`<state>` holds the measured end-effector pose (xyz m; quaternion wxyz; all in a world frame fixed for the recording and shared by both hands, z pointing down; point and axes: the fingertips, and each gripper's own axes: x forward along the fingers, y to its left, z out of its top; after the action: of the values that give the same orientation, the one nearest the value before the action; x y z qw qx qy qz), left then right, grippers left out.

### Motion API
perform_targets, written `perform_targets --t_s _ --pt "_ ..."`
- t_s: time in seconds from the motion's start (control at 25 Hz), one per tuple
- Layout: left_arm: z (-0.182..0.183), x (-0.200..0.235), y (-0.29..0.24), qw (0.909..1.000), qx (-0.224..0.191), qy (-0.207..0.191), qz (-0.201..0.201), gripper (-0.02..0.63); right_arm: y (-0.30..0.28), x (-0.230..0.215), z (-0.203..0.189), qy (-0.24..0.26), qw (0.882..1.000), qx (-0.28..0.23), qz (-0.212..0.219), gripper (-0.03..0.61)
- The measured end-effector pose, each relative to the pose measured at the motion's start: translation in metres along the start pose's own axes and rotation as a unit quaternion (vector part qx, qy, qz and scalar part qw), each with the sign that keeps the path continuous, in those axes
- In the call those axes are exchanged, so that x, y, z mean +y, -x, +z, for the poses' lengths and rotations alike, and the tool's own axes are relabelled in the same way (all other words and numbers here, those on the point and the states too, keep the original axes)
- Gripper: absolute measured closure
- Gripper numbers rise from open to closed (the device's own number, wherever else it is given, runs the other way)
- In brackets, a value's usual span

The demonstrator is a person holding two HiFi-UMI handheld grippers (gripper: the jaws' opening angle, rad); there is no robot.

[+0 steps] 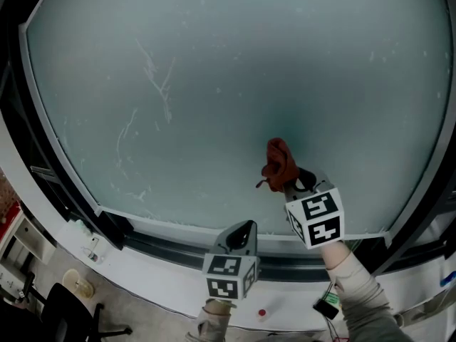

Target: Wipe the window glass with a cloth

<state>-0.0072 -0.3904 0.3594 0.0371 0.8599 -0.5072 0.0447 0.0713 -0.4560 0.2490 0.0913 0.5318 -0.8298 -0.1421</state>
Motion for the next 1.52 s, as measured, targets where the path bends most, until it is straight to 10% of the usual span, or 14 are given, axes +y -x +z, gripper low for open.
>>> perform_targets --t_s 0.64,1.52 --pt "0.001 0.006 -0.005 0.9999 0.004 -0.003 0.012 0.609 -0.028 -0.015 -0.012 0.008 1.000 0.020 -0.008 0.531" --pt "0.005 -0.047 -0.054 0.9977 0.005 -0.014 -0.066 0.609 0.044 -0.127 -0.051 0.001 0.990 0.055 -0.129 0.531"
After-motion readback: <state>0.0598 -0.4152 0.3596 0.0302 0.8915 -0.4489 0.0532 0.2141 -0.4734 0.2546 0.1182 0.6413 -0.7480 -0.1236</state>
